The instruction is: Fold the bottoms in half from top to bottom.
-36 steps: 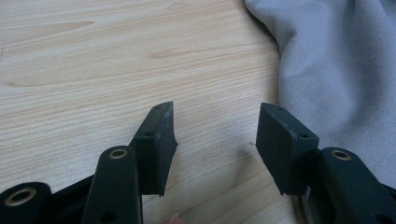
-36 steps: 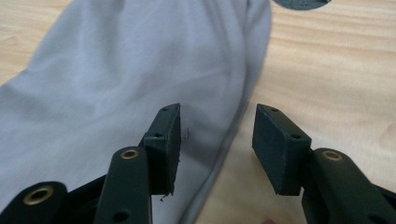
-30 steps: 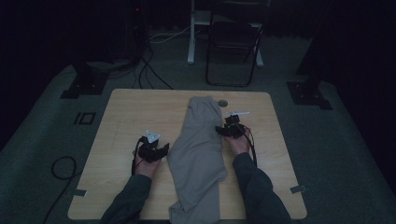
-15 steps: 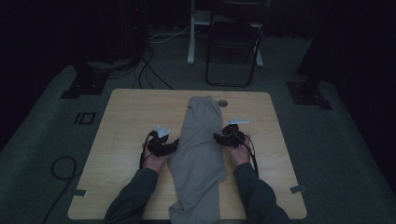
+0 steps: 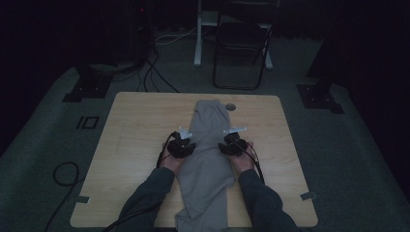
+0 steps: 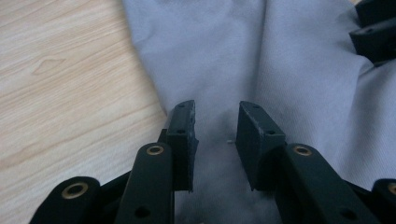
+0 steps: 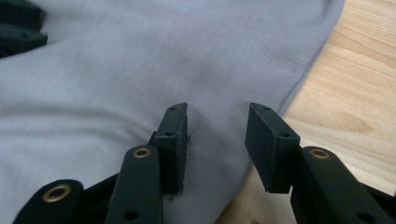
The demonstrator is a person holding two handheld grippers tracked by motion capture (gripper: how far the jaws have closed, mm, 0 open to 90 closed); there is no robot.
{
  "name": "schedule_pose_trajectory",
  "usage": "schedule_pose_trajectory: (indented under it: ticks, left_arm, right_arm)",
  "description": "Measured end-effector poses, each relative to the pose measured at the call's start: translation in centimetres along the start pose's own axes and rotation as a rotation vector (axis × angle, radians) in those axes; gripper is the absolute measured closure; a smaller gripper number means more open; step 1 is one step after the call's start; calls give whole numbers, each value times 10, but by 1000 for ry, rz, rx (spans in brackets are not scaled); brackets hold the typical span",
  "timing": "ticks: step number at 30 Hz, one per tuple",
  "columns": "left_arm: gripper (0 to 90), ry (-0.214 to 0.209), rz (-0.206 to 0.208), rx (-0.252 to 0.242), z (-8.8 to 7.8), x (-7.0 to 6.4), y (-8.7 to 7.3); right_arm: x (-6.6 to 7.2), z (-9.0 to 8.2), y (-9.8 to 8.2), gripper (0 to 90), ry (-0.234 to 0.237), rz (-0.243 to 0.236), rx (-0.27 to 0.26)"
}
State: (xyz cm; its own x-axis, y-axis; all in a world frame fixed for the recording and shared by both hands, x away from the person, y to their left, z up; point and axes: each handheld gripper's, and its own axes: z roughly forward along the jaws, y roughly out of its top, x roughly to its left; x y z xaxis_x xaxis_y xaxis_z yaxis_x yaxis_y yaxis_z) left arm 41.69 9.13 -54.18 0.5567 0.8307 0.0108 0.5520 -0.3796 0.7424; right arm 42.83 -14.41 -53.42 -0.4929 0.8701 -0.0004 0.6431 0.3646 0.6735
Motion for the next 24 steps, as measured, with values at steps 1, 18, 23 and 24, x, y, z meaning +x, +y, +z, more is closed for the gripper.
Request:
schedule_pose_trajectory:
  ticks: [1, 18, 23, 24]
  left_arm:
    - [679, -2, -10, -8, -2, 0, -3]
    - [556, -48, -60, -37, -41, -17, -24]
    - [499, 0, -91, -33, -28, 10, -2]
    - [496, 7, -99, -31, -24, 16, 3]
  right_arm:
    - [1, -2, -3, 586, 5, 1, -5]
    - [7, -40, -33, 554, 36, 2, 26]
    - [-12, -34, -7, 535, 26, 88, -52]
    - [-16, -32, -1, 533, 22, 103, -66]
